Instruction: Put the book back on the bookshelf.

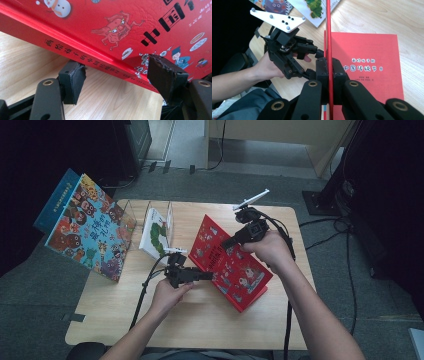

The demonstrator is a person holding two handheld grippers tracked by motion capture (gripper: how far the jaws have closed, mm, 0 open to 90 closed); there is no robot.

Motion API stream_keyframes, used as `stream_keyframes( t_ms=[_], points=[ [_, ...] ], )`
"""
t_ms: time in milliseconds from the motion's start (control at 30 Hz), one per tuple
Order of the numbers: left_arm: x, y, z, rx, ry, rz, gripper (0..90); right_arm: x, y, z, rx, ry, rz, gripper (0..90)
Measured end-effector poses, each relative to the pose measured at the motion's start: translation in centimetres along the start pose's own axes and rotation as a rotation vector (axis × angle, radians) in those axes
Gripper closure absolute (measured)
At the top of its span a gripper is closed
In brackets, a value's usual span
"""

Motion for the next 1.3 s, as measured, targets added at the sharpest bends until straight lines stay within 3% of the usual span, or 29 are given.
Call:
stream_keyframes(
  t_ms=[200,300,433,467,567,600,667,700,733,800,833,900,1000,1167,1233,1300],
  points=[
    [0.1,1.4,1.5,0.012,-0.061,0.009,24.7,-0.8,-0.3,0.6,0.06,0.083,0.053,87.7],
    [0.2,1.9,2.2,0.006,-0.087,-0.025,19.6,-1.3,-0.9,0.9,0.105,0.146,0.112,87.7],
    [0.4,2.7,3.4,0.013,-0.068,-0.067,20.9,-1.9,-1.6,1.1,0.147,0.2,0.208,87.3],
    [0.5,2.7,3.7,0.016,-0.067,-0.076,23.4,-1.9,-1.7,1.2,0.158,0.209,0.218,87.4],
    [0.8,3.1,5.2,0.062,-0.196,-0.058,34.2,-1.8,-2.3,1.2,0.182,0.261,0.249,88.3],
    [0.9,3.3,6.0,0.099,-0.231,-0.071,40.2,-1.8,-2.5,1.3,0.193,0.284,0.254,88.4],
    [1.1,3.7,7.7,0.176,-0.264,-0.138,53.2,-1.8,-2.8,1.5,0.216,0.322,0.277,88.5],
    [1.2,3.9,8.4,0.196,-0.272,-0.17,58.7,-1.7,-2.9,1.5,0.222,0.324,0.317,88.1],
    [1.3,4.0,9.0,0.194,-0.263,-0.204,63.0,-1.6,-3.0,1.4,0.219,0.323,0.351,85.7],
    [1.7,4.0,9.7,0.176,-0.249,-0.271,69.8,-1.1,-3.1,1.1,0.187,0.26,0.4,79.0],
    [1.8,4.1,9.9,0.167,-0.231,-0.299,72.5,-0.7,-3.1,0.9,0.168,0.215,0.405,75.8],
    [2.0,4.2,10.2,0.146,-0.221,-0.32,75.7,-0.2,-3.1,0.5,0.138,0.186,0.402,71.9],
    [2.3,4.5,10.4,0.123,-0.173,-0.342,77.5,0.4,-2.8,0.4,0.147,0.178,0.38,66.1],
    [2.5,4.2,10.5,0.053,-0.013,-0.478,77.6,1.9,-3.5,-0.6,0.107,0.16,0.374,60.6],
    [2.4,4.1,10.6,0.044,0.015,-0.502,78.4,2.8,-3.8,-1.0,0.105,0.134,0.361,61.2],
    [2.3,4.2,10.5,0.035,0.029,-0.508,78.6,3.4,-4.2,-1.6,0.115,0.153,0.343,60.3]
  ],
)
Point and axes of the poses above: each handheld gripper's, and its own axes: z roughly backward along the jaws, y roughly out of its top, x roughly to its right, the point moved 10 cm from there along -z, roughly forward along the jaws, and after that the axes turned 15 degrees about y, right-handed, at the moved point
